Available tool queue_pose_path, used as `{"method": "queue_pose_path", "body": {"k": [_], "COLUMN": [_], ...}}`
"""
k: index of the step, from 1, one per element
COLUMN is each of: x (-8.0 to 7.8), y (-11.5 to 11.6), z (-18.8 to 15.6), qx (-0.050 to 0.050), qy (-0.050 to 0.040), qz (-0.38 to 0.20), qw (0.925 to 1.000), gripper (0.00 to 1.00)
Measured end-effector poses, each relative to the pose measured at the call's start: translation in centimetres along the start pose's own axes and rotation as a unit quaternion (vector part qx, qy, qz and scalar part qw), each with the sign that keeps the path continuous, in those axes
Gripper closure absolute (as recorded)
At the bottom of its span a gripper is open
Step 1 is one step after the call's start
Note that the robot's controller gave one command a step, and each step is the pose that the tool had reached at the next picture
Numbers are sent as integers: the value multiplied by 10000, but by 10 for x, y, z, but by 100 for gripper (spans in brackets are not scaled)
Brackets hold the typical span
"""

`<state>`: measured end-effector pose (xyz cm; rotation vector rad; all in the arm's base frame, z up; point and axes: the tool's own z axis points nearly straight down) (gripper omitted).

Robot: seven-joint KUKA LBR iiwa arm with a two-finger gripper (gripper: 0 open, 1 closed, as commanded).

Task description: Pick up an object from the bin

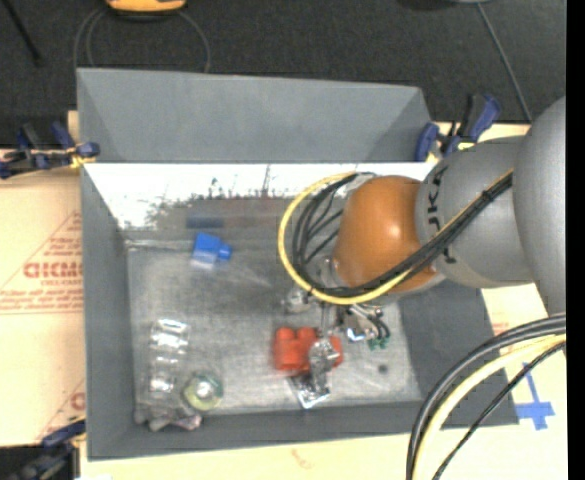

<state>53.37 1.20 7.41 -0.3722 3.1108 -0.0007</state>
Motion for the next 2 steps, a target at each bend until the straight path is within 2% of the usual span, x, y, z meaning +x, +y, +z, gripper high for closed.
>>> {"method": "queue_pose_path", "body": {"k": [1,2], "x": [-2,-23], "y": [0,-17], "z": [-3,-159], "qx": [7,7], "qy": [-29,-5], "qz": [-7,-1879], "qw": [10000,9822], "gripper": [100,100]}}
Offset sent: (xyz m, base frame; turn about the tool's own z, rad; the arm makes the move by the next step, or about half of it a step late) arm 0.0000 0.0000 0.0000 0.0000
